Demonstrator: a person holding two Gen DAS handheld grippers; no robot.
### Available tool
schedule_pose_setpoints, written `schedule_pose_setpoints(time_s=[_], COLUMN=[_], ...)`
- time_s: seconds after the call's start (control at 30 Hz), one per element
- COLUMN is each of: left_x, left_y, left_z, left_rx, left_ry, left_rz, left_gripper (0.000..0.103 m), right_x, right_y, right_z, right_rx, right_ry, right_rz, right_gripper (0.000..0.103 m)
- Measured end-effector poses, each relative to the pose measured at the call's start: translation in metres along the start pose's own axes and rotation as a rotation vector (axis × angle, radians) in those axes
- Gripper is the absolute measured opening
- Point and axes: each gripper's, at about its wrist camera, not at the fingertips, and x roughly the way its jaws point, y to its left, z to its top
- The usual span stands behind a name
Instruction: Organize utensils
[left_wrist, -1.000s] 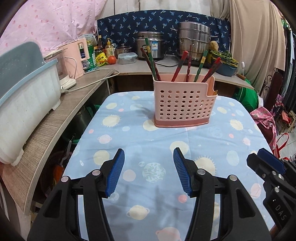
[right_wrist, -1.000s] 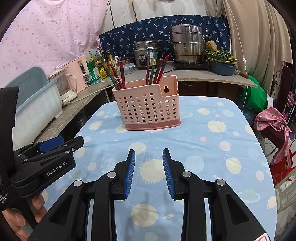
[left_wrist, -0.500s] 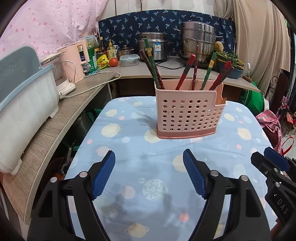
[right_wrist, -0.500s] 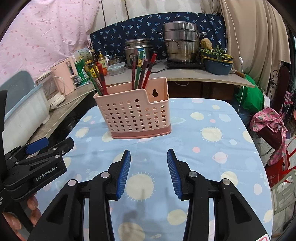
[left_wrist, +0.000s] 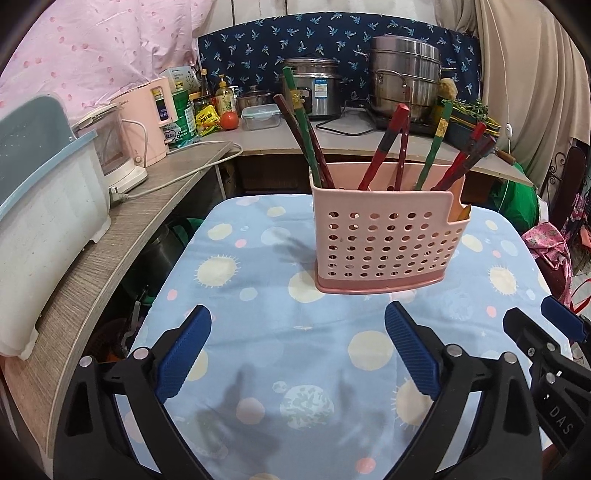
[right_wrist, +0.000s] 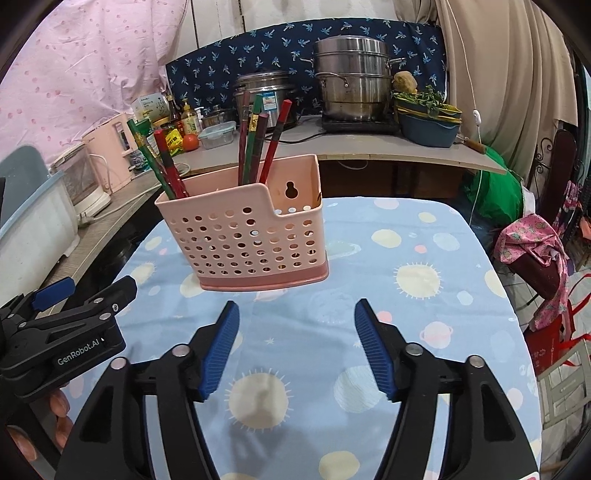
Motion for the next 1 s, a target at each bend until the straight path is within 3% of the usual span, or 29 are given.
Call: schedule_pose_setpoints(time_s=[0.1,0.23,0.37,0.7,0.87,1.0], left_x=[0.003,0.006,0.008,0.012,0.015,0.017], left_y=[-0.001,-0.002,-0.002,0.002,0.001,0.000], left_z=[0.002,0.004,0.005,0.009,0.010,0.013], left_rx=[-0.002,-0.004,-0.001,-0.005,-0.002,0.003], left_ry=[0.002,0.005,0.009,0.011,0.012,0.010], left_rz=[0.000,0.002,0.006,0.012,0.015,0.011], left_gripper=[0.093,0.093,0.093,0.094,0.094,0.095], right_x=[0.003,0.007,0.011,0.019,0.021,0.021], right_y=[-0.001,-0.001,0.001,0.003,0.003,0.003], right_z=[0.003,0.005,0.006,0.007,0.007,0.009], right_rx=[-0.001,-0.008,-0.013,-0.021,-0.023,-0.021], right_ry=[0.001,-0.002,0.006,0.017,0.018,0.016], right_rz=[-0.004,-0.010,-0.008,-0.020,-0.019,-0.021], right_gripper=[0.072,0.072,0.084,0.085,0.095,0.095])
